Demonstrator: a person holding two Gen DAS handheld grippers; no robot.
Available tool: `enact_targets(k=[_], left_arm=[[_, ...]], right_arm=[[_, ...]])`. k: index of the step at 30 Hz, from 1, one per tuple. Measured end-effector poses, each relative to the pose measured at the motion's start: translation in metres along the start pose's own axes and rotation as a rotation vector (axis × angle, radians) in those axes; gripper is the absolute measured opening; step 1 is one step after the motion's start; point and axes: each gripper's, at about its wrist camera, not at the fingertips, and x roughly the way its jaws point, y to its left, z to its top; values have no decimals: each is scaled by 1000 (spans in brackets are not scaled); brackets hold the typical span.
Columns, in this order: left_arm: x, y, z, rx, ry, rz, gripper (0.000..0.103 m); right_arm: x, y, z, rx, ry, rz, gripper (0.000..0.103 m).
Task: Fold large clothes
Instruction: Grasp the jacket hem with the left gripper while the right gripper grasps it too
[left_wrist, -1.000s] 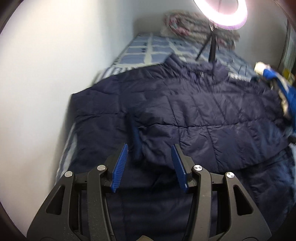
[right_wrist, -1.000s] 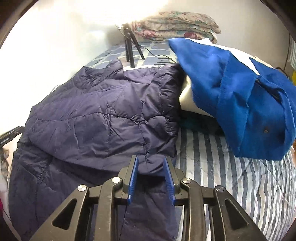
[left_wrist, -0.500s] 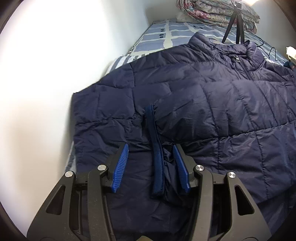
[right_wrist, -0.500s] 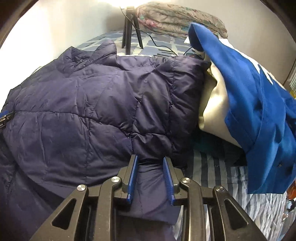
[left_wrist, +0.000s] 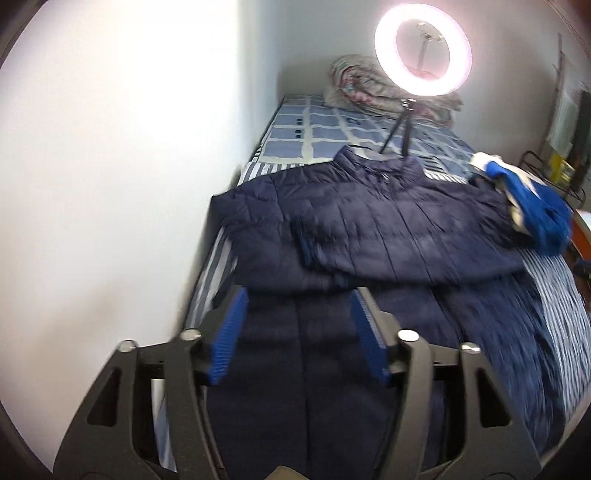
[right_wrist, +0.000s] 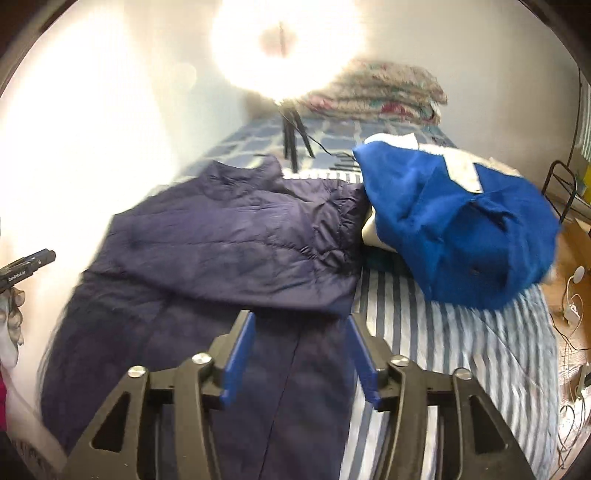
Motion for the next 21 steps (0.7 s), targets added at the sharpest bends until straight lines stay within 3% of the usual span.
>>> enact_targets(k=[5,11,15,21], left_arm=[[-52,12,-72,38,80,-3,67],[-76,27,-156,35,237,14,67],[-71,42,-190,-68,338,-36,67],[-59,71,-222,-243,426,-69,67]], right_arm=[[-55,9,-66,-4,48,48,63],[-74,0,-147,97,209,101,62],[-71,-2,-186,131,300,123,62],[-61,-5,-225,184,396,179,62]])
